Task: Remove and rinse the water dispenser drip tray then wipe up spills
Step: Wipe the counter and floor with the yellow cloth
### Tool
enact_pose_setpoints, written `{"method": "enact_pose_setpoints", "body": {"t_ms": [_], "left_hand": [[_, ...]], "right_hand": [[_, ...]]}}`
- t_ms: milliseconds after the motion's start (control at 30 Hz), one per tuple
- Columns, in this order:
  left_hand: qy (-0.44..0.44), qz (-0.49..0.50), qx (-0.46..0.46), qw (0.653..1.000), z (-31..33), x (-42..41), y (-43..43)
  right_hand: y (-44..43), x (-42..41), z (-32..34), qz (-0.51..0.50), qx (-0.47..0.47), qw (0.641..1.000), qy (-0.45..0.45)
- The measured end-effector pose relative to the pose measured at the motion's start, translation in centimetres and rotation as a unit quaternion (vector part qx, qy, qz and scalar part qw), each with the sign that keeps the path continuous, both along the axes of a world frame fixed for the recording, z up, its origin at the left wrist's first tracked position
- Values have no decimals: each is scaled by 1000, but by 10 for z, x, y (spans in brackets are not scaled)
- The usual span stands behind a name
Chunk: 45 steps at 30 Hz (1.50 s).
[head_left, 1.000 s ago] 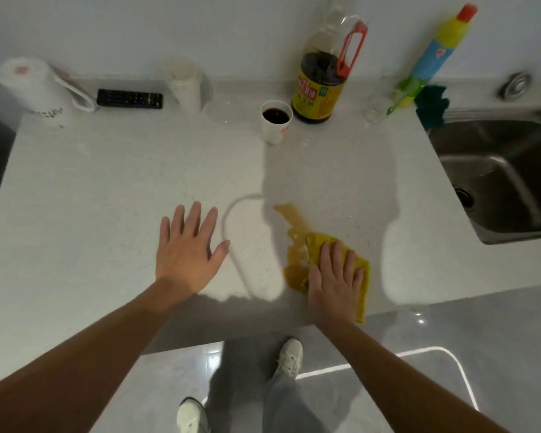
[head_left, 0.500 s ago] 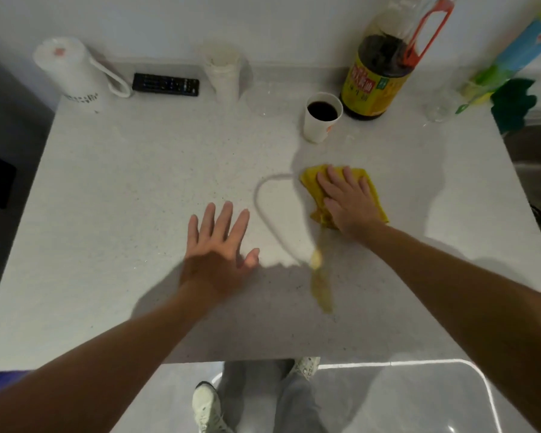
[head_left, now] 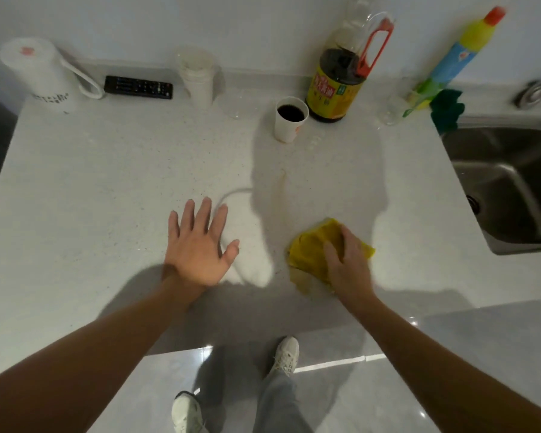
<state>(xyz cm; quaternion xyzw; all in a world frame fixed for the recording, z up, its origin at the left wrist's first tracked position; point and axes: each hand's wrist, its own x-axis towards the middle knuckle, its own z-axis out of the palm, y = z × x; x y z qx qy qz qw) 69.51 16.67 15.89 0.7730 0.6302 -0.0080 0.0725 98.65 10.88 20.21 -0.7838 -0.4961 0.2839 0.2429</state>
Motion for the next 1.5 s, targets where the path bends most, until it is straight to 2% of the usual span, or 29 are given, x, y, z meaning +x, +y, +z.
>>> {"method": "enact_pose_setpoints", "body": {"t_ms": [67,167,300,467,567,633,767,933,1000,1067,1167,1267,1333,1400,1500], "left_hand": [[-8,0,-1,1000,0,0,0],[-12,-3,0,1000,1,-1,1],[-13,-1,12,1000,2,-1,-2],[-13,-6,26,1000,3,0,-3],[-13,-9,43,999,1,0,-3],[-21,-13,52,998,0,0,-4],[-18,-10,57,998,-4,1,-3],[-21,-6,48,999,1,3,-2],[-29,1,94,995,8,6,-1],[14,-14,167,986,16,7,3],[28,-22,211,977,24,9,6],[-6,-14,219,976,26,12,5],[-1,-18,230,973,22,11,4],[8,-17,225,974,14,9,4],[-25,-7,131,991,3,5,1]], "right_hand": [[20,-17,-11,-13,-42,998,-47],[34,-13,-25,92,-56,974,-197],[18,28,-27,198,-88,944,-248],[-52,38,-15,203,-118,929,-286],[-86,-8,-16,166,-89,935,-302],[-83,-49,-18,122,-111,940,-299],[-29,-98,-22,53,-133,953,-269],[70,-83,-35,64,-99,956,-268],[117,-66,-37,100,-91,952,-273],[159,-50,-36,171,-83,939,-288],[191,-33,-29,314,-64,894,-312],[172,-16,-24,442,-23,840,-313],[135,-4,-21,479,-6,823,-305],[83,4,-20,463,1,835,-296],[-11,-8,-23,353,-23,889,-290]]}}
